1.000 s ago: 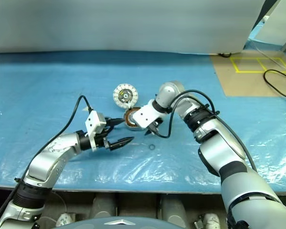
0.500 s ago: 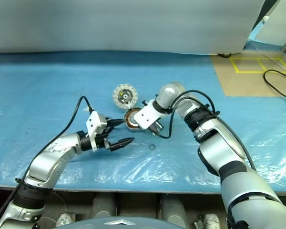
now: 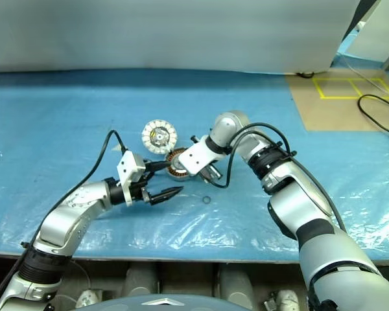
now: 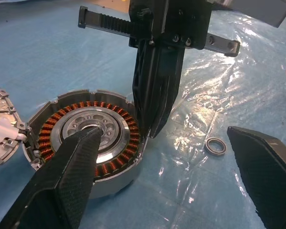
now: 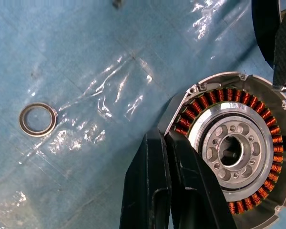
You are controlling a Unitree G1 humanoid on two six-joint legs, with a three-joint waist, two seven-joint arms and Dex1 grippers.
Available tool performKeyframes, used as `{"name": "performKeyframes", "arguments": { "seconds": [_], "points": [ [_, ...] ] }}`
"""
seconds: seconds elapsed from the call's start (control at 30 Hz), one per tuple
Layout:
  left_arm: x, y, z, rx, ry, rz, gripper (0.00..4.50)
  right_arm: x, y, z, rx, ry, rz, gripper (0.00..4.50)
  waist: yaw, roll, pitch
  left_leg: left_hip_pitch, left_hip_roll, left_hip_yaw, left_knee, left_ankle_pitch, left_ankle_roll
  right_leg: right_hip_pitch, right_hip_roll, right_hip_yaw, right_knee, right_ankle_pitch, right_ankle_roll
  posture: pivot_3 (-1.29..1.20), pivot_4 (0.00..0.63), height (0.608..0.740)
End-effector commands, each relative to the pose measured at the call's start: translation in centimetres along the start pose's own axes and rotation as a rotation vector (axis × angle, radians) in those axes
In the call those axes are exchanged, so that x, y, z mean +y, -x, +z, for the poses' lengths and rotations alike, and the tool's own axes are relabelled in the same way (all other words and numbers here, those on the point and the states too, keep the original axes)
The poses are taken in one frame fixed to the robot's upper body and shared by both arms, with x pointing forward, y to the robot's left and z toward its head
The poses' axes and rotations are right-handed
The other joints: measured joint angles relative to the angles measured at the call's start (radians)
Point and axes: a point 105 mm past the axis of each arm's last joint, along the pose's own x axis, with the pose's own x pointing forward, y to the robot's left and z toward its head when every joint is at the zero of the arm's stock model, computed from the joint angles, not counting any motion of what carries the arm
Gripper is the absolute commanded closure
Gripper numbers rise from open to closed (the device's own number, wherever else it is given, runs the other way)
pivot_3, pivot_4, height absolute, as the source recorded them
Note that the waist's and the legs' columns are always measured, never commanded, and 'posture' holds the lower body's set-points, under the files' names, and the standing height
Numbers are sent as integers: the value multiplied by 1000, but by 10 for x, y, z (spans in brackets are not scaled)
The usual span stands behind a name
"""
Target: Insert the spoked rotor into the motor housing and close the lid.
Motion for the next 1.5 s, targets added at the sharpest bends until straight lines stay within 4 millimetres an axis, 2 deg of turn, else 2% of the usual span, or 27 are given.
{"name": "performKeyframes", "arguments": {
  "seconds": [0.03, 0.17, 0.53, 0.77, 0.97, 1.27, 1.5],
  "points": [
    [-5, 1, 8, -25, -27, -16, 10, 1, 8, 14, -74, -70, 11, 4480, 1, 0, 0, 0, 0, 0, 0, 0, 0, 0, 0, 0, 0, 0, 0, 0, 150, 740],
    [-6, 2, 7, -18, -23, -22, 10, 4, 10, 17, -82, -131, 6, 4480, 2, 0, 0, 0, 0, 0, 0, 0, 0, 0, 0, 0, 0, 0, 0, 0, 150, 740],
    [-9, -2, 5, -13, -12, -54, 10, 27, 18, 8, -42, -248, 12, 4480, 5, 0, 0, 0, 0, 0, 0, 0, 0, 0, 0, 0, 0, 0, 0, 0, 150, 740],
    [-8, -3, 6, -13, -15, -64, 10, 43, 12, 8, -41, -323, 62, 4480, 5, 0, 0, 0, 0, 0, 0, 0, 0, 0, 0, 0, 0, 0, 0, 0, 150, 740],
    [-10, 0, 4, -2, -11, -66, 10, 40, 5, 19, -80, -408, 75, 4480, 3, 0, 0, 2, 0, 0, 0, 0, 0, 1, 0, 0, 1, 0, 0, 0, 150, 740],
    [-13, 1, 6, 6, -5, -71, 10, 20, -3, 44, -149, -498, 71, 4480, 2, 0, 0, 3, 0, 0, 0, 0, 0, 2, 0, 0, 1, 0, 0, 0, 150, 740],
    [-12, 0, 6, 5, -3, -71, 10, 24, -6, 49, -141, -537, 102, 4480, 5, 0, 0, 4, 0, 0, 0, 0, -1, 4, 0, 0, 0, 0, 0, 0, 150, 740]
  ]
}}
